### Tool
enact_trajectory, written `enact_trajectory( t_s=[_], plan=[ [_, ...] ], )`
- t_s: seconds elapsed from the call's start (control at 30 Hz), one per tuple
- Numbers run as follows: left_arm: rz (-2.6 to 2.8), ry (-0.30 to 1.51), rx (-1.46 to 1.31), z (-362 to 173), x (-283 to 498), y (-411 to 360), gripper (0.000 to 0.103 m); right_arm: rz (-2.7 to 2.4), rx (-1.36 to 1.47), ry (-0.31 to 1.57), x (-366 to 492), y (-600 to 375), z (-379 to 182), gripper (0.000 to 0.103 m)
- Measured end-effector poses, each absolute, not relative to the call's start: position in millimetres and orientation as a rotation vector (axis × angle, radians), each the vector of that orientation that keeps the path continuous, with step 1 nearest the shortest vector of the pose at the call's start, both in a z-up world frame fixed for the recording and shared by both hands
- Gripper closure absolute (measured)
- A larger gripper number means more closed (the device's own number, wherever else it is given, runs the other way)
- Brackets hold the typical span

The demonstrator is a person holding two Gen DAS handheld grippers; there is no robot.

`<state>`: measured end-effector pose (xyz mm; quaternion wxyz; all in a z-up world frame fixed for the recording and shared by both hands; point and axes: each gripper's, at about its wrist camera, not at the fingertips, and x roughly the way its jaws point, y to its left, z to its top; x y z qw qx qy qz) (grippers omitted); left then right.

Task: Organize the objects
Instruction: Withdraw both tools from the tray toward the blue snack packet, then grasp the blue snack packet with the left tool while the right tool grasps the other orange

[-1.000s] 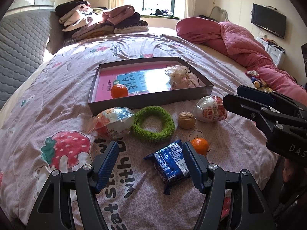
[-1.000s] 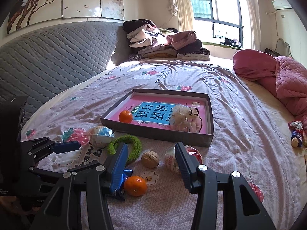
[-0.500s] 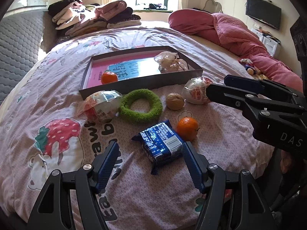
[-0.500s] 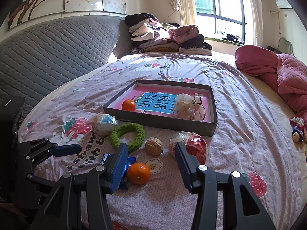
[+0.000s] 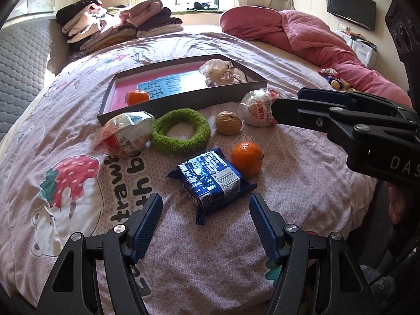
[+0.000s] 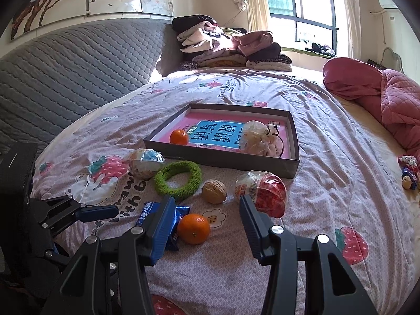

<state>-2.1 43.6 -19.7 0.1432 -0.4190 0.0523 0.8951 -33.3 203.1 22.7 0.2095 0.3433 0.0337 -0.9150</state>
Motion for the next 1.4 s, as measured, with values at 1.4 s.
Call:
enact_trajectory(
  t_s=[1.4],
  plan=[
    [2.483,0.195,-1.145,-48.6,-33.0,41.2,0.033,-2.441,1.116,0.126,-44.3,191.6,-20.8,0.052]
  ],
)
